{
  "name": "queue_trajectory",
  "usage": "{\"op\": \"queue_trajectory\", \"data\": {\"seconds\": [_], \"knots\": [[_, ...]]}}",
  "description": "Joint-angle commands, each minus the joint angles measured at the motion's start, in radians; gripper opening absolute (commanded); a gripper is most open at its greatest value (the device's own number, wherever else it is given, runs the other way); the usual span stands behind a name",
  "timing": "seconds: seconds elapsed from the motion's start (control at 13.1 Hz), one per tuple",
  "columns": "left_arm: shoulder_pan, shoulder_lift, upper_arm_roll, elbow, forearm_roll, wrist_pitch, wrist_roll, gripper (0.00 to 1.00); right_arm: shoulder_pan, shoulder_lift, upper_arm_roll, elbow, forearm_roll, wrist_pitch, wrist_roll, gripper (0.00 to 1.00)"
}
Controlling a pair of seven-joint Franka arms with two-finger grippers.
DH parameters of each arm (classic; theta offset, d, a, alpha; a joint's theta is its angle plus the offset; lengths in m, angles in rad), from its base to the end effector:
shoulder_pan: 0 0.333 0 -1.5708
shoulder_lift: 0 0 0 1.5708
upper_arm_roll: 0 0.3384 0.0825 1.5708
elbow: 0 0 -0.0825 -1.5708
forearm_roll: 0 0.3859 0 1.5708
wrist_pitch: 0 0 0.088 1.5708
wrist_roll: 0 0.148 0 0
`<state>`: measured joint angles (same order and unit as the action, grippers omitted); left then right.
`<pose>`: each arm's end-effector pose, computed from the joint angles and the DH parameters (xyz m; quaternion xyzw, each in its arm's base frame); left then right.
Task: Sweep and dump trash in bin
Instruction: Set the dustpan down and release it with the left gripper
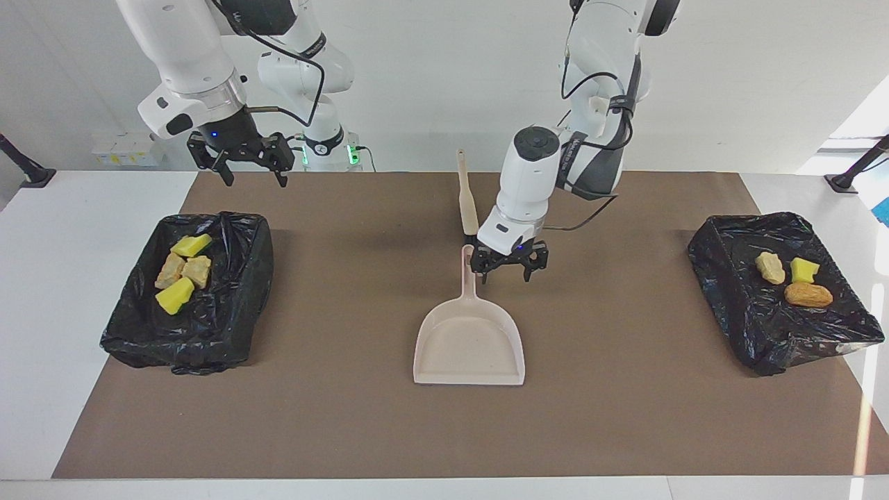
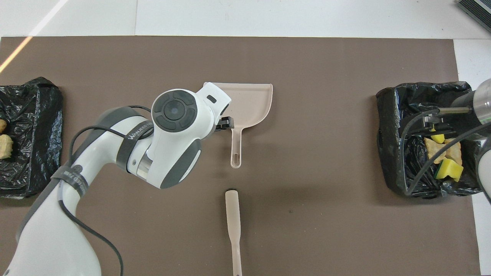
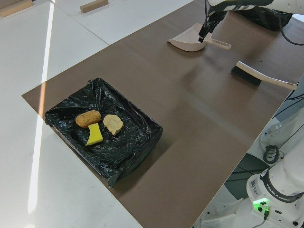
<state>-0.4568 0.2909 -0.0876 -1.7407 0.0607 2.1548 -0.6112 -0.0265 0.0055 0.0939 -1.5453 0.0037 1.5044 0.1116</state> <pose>0.5724 -0.3364 0.4004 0.9977 0.0208 0.0597 0.0223 0.5483 0.0374 0.6092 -0.9995 0.0220 0.0233 0.0000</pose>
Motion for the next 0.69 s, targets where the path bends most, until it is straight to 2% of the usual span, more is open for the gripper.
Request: {"op": "queue_trajectory", "data": {"seconds": [0.0, 0.23, 0.46, 0.61], "knots": [[0.099, -0.004, -0.004, 0.071, 0.004, -0.093, 0.088, 1.00, -0.012, -0.025, 0.003, -0.027, 0.015, 0.002, -0.029, 1.00], [0.225, -0.004, -0.004, 0.107, -0.001, -0.115, 0.285, 1.00, 0.000, -0.021, 0.003, -0.019, 0.000, 0.004, -0.039, 1.00], [0.354, -0.006, -0.008, 0.142, -0.016, -0.127, 0.399, 1.00, 0.005, -0.022, 0.003, -0.019, -0.040, -0.006, -0.059, 1.00], [0.415, -0.042, -0.003, 0.141, -0.022, -0.183, 0.548, 1.00, 0.005, -0.024, 0.010, -0.021, -0.062, -0.006, -0.058, 1.00]]}}
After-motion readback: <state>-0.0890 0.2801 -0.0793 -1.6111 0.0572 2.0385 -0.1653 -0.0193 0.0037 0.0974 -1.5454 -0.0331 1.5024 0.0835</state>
